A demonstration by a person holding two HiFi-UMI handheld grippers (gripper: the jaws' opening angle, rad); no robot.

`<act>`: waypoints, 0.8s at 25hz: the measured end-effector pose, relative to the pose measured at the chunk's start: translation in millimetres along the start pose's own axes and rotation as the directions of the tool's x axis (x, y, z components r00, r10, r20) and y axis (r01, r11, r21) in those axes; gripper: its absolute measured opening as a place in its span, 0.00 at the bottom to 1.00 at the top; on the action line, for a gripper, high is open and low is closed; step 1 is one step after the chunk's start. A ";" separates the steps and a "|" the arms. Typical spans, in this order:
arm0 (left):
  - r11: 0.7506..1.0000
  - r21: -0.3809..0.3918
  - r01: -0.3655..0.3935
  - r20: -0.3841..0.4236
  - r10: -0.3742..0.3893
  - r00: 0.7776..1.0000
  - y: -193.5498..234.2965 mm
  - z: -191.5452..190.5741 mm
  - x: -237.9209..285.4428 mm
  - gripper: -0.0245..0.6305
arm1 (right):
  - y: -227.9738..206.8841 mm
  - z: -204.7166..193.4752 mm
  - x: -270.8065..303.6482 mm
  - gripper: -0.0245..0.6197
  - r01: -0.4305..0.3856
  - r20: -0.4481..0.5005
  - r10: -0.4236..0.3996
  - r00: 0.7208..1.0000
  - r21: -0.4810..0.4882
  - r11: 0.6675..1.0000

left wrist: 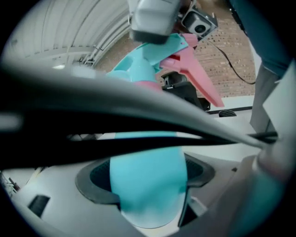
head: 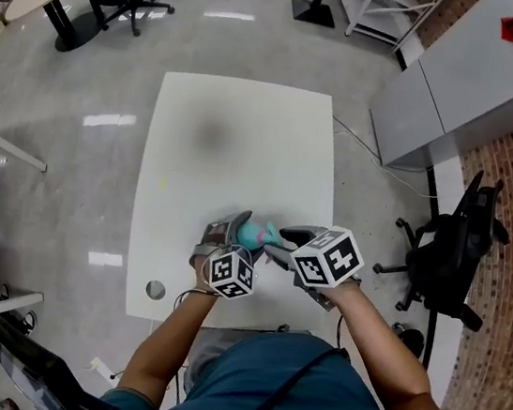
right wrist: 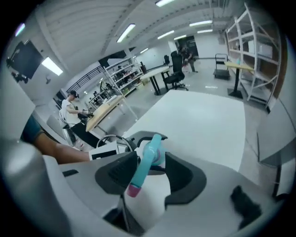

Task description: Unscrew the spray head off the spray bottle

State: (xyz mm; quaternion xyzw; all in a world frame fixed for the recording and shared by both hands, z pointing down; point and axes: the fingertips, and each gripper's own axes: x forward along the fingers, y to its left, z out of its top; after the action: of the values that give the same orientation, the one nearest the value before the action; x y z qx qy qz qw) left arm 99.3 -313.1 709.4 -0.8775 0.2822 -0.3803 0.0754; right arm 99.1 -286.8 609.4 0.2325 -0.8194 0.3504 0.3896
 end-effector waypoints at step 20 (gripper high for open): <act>0.788 -0.403 0.465 0.162 -0.439 0.884 -25.9 36.9 -138.0 0.66 | 83.7 24.5 -55.6 0.56 0.195 0.198 -0.007 0.980 -0.971 -0.136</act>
State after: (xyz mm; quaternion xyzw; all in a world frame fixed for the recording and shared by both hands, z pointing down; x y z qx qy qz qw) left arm 60.8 -218.5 606.3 -0.9249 0.1386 -0.2890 -0.2047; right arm 65.4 -245.2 520.9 -0.0546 -0.8052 -0.4299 0.4048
